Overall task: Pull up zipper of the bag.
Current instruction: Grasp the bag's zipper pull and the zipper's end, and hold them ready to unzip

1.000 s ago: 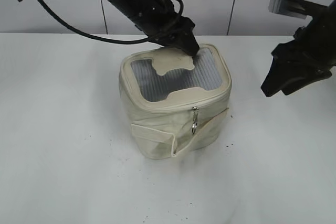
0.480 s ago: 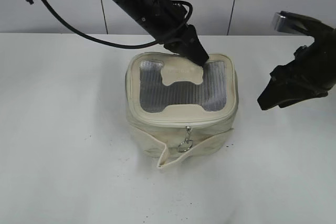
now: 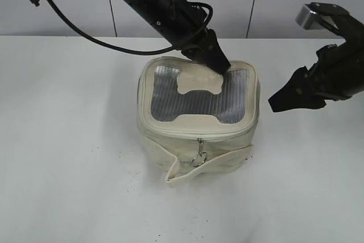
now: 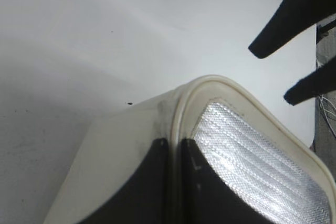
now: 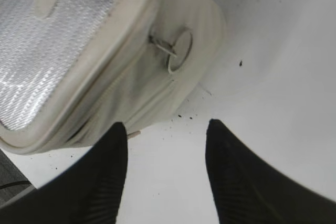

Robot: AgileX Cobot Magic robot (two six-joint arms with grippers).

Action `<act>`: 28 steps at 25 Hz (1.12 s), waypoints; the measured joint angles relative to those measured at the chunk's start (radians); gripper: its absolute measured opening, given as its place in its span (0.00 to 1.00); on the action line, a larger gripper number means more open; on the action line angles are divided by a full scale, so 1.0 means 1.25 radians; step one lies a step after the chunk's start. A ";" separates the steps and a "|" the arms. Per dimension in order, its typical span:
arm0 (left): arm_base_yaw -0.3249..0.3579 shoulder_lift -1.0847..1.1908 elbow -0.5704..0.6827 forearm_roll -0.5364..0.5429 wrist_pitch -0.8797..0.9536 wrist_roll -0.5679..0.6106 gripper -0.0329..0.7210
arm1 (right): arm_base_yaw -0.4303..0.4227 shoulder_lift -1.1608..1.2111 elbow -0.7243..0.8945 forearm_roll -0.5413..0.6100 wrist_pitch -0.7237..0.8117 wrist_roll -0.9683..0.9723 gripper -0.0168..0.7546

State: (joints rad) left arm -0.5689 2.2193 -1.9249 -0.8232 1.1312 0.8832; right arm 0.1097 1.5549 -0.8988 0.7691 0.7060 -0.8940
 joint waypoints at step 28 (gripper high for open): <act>-0.002 0.002 0.004 0.015 -0.064 -0.007 0.10 | 0.000 0.172 0.003 0.354 -0.104 -0.466 0.01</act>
State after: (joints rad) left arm -0.5718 2.2215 -1.9195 -0.8048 1.0512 0.8738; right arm 0.1097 1.7698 -0.8956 1.2118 0.5762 -1.4771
